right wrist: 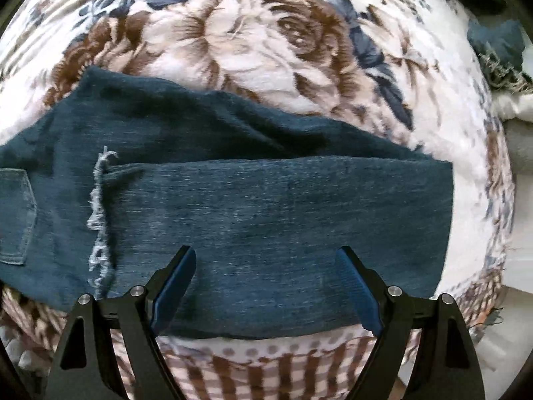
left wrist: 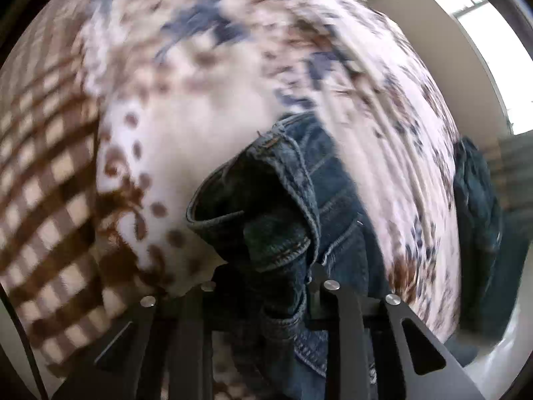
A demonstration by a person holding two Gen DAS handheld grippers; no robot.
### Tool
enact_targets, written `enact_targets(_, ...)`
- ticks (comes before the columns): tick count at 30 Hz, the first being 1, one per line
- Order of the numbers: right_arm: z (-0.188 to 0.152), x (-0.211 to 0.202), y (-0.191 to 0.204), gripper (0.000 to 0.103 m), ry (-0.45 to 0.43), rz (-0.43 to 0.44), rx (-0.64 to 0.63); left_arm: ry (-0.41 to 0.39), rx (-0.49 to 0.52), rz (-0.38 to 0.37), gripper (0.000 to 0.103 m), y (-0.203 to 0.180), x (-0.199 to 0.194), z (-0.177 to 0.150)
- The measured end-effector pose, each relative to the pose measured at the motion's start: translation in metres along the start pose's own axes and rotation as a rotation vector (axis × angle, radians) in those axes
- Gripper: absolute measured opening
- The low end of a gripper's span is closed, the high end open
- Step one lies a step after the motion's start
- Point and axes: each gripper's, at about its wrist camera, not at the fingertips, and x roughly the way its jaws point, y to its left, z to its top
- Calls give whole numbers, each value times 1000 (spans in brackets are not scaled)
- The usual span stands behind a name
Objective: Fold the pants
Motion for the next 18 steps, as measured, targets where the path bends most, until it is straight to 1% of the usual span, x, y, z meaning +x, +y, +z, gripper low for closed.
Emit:
enact_targets(2, 9, 3, -3, 88, -13, -63, -22, -14, 52, -4, 21, -17, -14, -1)
enact_targets(3, 8, 2, -5, 88, -21, -100, -31, -22, 92, 1, 20, -28, -22, -2)
enact_targets(5, 3, -1, -12, 88, -36, -146, -36, -37, 177, -20, 20, -53, -37, -7)
enact_targets(7, 2, -3, -21, 88, -48, -142, -30, -45, 282, -31, 19, -81, -52, -18)
enact_targets(9, 1, -5, -30, 88, -59, -136, -28, -45, 385, -63, 19, -114, -66, -33)
enact_targets(12, 0, -8, -54, 88, -76, -139, -13, -26, 481, -95, 18, -150, -77, -57)
enact_targets(14, -1, -8, -69, 88, -69, -142, 6, -9, 556, -109, 18, -175, -80, -79)
enact_targets(15, -3, -7, -84, 88, -65, -149, 26, -3, 585, -113, 18, -186, -80, -90)
enact_targets(16, -3, -12, -88, 88, -63, -156, 36, 5, 623, -118, 18, -198, -78, -103)
enact_targets(18, -7, -10, -113, 88, -64, -181, 65, 25, 688, -114, 18, -221, -72, -129)
